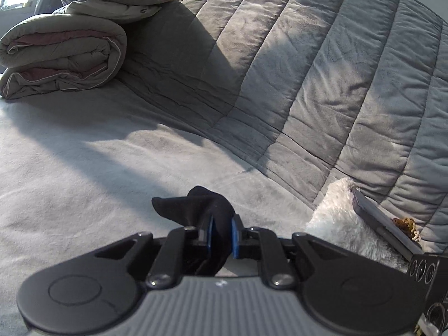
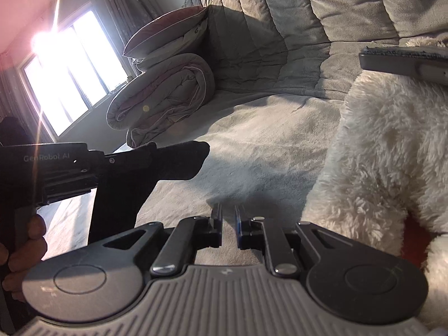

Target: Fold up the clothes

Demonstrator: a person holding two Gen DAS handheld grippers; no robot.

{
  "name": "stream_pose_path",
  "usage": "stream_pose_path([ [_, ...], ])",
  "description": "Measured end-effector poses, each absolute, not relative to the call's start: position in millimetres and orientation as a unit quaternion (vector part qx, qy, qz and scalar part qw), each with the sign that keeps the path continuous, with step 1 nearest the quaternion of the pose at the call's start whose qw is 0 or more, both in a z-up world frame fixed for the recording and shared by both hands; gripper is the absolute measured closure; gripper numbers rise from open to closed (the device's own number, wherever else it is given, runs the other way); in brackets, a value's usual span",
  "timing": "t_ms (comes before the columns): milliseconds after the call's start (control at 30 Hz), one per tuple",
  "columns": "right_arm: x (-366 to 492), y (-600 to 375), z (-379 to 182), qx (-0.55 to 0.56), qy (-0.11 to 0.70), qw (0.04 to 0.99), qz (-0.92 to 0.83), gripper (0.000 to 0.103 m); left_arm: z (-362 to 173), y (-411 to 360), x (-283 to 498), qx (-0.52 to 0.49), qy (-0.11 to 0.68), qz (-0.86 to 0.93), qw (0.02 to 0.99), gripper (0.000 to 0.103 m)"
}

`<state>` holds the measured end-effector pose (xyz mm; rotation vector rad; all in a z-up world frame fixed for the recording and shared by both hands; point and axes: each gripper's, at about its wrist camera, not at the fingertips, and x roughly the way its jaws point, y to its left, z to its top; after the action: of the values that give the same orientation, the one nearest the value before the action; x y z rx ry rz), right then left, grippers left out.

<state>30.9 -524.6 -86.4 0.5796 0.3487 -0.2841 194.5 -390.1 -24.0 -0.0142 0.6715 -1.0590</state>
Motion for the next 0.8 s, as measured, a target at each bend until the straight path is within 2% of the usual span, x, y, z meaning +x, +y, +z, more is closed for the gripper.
stream_pose_path([
  [200, 30, -526, -86, 0.284, 0.169, 0.933, -0.143, 0.088, -25, -388, 195, -0.056, 0.337, -0.542, 0.768, 0.089],
  [467, 28, -529, -85, 0.291, 0.162, 0.931, -0.147, 0.088, -43, -403, 211, -0.066, 0.402, -0.507, 0.759, 0.073],
  [667, 24, -528, -84, 0.293, 0.156, 0.931, -0.151, 0.088, -66, -418, 229, -0.060, 0.459, -0.456, 0.760, 0.072],
  [800, 21, -531, -82, 0.297, 0.148, 0.931, -0.155, 0.088, -73, -431, 231, -0.060, 0.463, -0.444, 0.765, 0.072],
])
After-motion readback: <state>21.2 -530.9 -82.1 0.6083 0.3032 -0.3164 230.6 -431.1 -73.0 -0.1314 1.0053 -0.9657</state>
